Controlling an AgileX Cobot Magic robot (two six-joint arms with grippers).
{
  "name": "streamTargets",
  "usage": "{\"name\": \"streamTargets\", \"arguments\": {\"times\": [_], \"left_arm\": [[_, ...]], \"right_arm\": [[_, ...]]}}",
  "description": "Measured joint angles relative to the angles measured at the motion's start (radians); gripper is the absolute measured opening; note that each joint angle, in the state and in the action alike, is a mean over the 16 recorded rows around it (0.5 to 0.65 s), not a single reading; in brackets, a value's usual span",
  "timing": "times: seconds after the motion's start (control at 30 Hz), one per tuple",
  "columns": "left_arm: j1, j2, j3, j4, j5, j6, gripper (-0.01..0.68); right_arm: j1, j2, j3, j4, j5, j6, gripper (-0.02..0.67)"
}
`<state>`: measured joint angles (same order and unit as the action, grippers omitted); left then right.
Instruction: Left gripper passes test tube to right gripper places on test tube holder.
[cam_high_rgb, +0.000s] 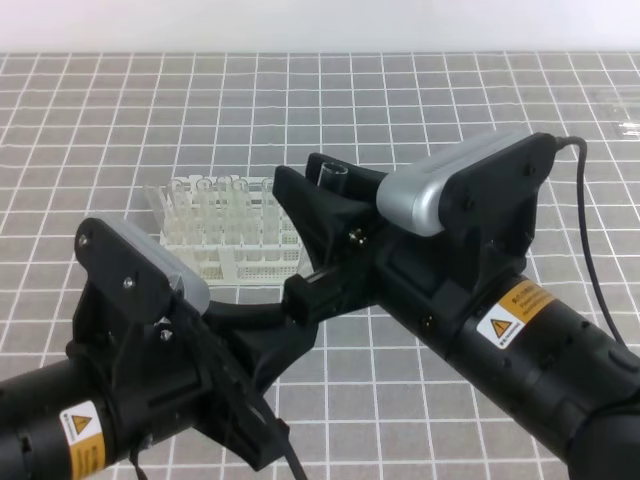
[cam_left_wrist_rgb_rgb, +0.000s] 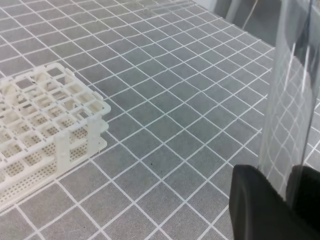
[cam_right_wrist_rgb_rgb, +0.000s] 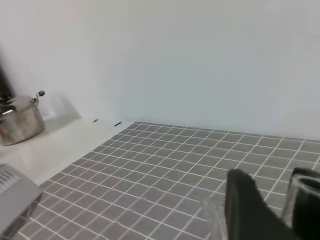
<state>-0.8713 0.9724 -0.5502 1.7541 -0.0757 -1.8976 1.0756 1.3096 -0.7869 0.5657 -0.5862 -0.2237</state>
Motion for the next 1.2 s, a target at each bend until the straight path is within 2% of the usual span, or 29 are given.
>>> {"name": "streamTargets", "arguments": {"times": [0.83,1.2], "left_arm": [[-0.001,-0.001,-0.001,0.019,0.02,-0.048,0.005],[0.0,-0.001,-0.001,0.028,0.033,-0.051,0.026]], "right_arm": [[0.004,0.0,-0.003,-0.002,0.005,0.054,0.01],[0.002,0.0,-0.002,0.0,0.02,0.043,0.009]]}}
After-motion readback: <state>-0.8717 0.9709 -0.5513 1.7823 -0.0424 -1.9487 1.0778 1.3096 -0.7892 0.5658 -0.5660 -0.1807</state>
